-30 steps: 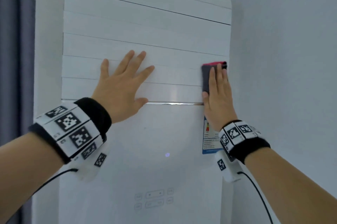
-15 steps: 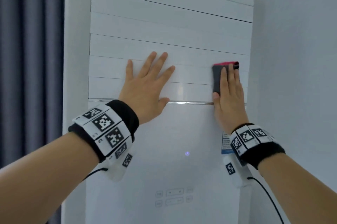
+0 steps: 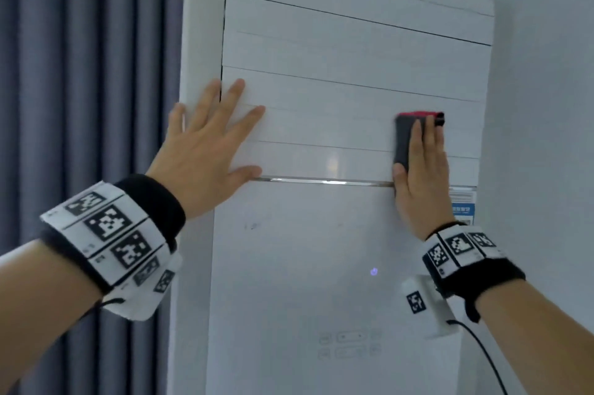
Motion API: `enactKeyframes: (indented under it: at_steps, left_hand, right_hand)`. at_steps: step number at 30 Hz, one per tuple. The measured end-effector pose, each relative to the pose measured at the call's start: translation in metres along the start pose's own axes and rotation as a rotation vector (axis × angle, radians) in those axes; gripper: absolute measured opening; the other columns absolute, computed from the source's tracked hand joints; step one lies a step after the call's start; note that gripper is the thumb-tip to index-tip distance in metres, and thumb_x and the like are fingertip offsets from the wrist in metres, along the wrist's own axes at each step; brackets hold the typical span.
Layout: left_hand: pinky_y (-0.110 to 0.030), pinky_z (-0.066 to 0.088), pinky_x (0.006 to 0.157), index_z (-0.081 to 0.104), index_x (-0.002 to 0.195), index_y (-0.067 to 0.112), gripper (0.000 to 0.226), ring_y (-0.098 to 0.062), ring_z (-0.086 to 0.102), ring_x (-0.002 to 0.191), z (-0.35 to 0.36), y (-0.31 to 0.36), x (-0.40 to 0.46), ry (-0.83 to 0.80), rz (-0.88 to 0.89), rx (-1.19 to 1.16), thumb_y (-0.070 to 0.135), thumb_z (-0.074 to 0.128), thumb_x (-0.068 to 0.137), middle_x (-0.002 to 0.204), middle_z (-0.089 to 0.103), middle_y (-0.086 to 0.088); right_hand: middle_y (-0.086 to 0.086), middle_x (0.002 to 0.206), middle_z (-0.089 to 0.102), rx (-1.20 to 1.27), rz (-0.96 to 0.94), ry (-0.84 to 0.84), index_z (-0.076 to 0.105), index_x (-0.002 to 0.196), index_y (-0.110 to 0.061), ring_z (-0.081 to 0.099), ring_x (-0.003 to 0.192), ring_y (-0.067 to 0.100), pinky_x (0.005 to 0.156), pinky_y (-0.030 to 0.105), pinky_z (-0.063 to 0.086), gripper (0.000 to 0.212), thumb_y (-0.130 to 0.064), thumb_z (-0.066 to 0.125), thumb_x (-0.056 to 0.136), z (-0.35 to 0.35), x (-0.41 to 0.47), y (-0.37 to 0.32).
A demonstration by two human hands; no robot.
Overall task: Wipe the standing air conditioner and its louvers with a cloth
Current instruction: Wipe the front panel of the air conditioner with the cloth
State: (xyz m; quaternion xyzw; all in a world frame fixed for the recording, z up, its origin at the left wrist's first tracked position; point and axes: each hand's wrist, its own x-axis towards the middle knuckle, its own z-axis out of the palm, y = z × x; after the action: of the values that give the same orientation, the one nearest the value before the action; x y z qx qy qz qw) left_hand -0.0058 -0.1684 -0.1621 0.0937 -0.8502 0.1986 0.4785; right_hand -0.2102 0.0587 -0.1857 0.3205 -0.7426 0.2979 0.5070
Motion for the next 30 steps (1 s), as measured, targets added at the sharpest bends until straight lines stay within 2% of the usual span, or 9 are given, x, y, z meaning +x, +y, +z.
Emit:
enactKeyframes:
  at_steps: [2, 8, 11, 14, 17, 19, 22, 25, 30]
  left_hand:
    - [-0.065, 0.011, 0.108, 0.014, 0.147, 0.033, 0.079, -0.027, -0.008, 0.145, -0.001, -0.006, 0.002, -0.014, -0.018, -0.013, 0.059, 0.048, 0.081, 0.159, -0.007, 0.002]
    - [-0.064, 0.012, 0.109, 0.018, 0.147, 0.032, 0.077, -0.028, -0.009, 0.145, 0.005, -0.005, 0.002, 0.017, 0.023, -0.113, 0.053, 0.054, 0.082, 0.159, -0.004, 0.001]
    - [-0.061, 0.012, 0.111, 0.02, 0.146, 0.033, 0.075, -0.026, -0.008, 0.145, 0.003, -0.006, 0.001, 0.026, 0.035, -0.133, 0.053, 0.053, 0.082, 0.159, -0.002, 0.002]
    - [-0.058, 0.015, 0.113, 0.042, 0.138, 0.023, 0.056, -0.026, 0.005, 0.146, -0.001, -0.013, 0.0, 0.149, 0.044, -0.351, 0.031, 0.06, 0.085, 0.157, 0.015, -0.003]
    - [-0.036, 0.021, 0.115, 0.046, 0.134, 0.015, 0.052, -0.023, 0.02, 0.143, -0.001, -0.036, -0.002, 0.348, -0.099, -0.61, 0.007, 0.059, 0.084, 0.155, 0.022, -0.009]
    - [-0.024, 0.028, 0.108, 0.032, 0.144, 0.017, 0.062, -0.014, 0.029, 0.138, 0.001, -0.052, -0.003, 0.298, -0.277, -0.732, 0.009, 0.055, 0.087, 0.153, 0.028, -0.008]
    - [-0.013, 0.031, 0.101, 0.021, 0.147, 0.012, 0.063, 0.0, 0.045, 0.12, 0.009, -0.061, -0.005, 0.182, -0.344, -0.971, 0.008, 0.051, 0.092, 0.137, 0.049, 0.003]
    - [-0.012, 0.037, 0.102, 0.038, 0.141, 0.019, 0.053, 0.015, 0.05, 0.112, 0.016, -0.066, -0.008, 0.201, -0.278, -1.099, 0.006, 0.052, 0.091, 0.12, 0.052, 0.029]
    - [-0.022, 0.04, 0.104, 0.049, 0.133, 0.026, 0.048, 0.009, 0.052, 0.116, 0.022, -0.068, -0.008, 0.202, -0.257, -1.156, 0.01, 0.053, 0.088, 0.117, 0.058, 0.029]
  right_hand:
    - [0.015, 0.155, -0.003, 0.001, 0.04, 0.032, 0.004, 0.145, -0.005, -0.004, 0.143, 0.03, 0.117, 0.042, 0.003, 0.064, -0.01, 0.039, 0.093, 0.004, 0.001, -0.017]
    - [0.014, 0.156, -0.001, -0.005, -0.065, 0.04, 0.003, 0.146, -0.008, -0.003, 0.144, 0.027, 0.115, 0.038, 0.001, 0.064, -0.016, 0.037, 0.093, 0.018, 0.01, -0.086]
    - [0.011, 0.157, -0.002, 0.002, -0.139, 0.012, 0.001, 0.147, -0.012, -0.004, 0.144, 0.024, 0.115, 0.037, 0.0, 0.063, -0.019, 0.035, 0.094, 0.02, 0.008, -0.093]
    - [0.01, 0.157, -0.003, -0.026, -0.143, -0.005, 0.001, 0.147, -0.013, -0.005, 0.144, 0.023, 0.117, 0.039, 0.003, 0.063, -0.017, 0.036, 0.095, 0.013, 0.007, -0.07]
    - [0.012, 0.156, -0.002, -0.029, -0.027, 0.024, 0.003, 0.146, -0.009, -0.003, 0.144, 0.025, 0.118, 0.044, 0.007, 0.063, -0.014, 0.038, 0.094, 0.011, 0.005, -0.061]
    - [0.013, 0.156, -0.001, -0.03, -0.011, 0.033, 0.004, 0.146, -0.008, -0.003, 0.144, 0.027, 0.117, 0.045, 0.008, 0.062, -0.013, 0.037, 0.094, 0.015, 0.004, -0.075]
    - [0.013, 0.156, -0.004, -0.052, -0.13, 0.0, 0.001, 0.146, -0.009, -0.005, 0.144, 0.025, 0.118, 0.041, 0.004, 0.062, -0.016, 0.035, 0.095, 0.025, 0.002, -0.113]
    - [0.009, 0.157, -0.006, -0.053, -0.236, -0.029, -0.004, 0.146, -0.014, -0.008, 0.144, 0.022, 0.115, 0.036, -0.002, 0.063, -0.022, 0.032, 0.095, 0.038, -0.003, -0.159]
    - [0.006, 0.156, -0.007, -0.074, -0.355, -0.047, -0.006, 0.146, -0.017, -0.009, 0.143, 0.019, 0.115, 0.034, -0.003, 0.062, -0.025, 0.029, 0.095, 0.044, -0.005, -0.181]
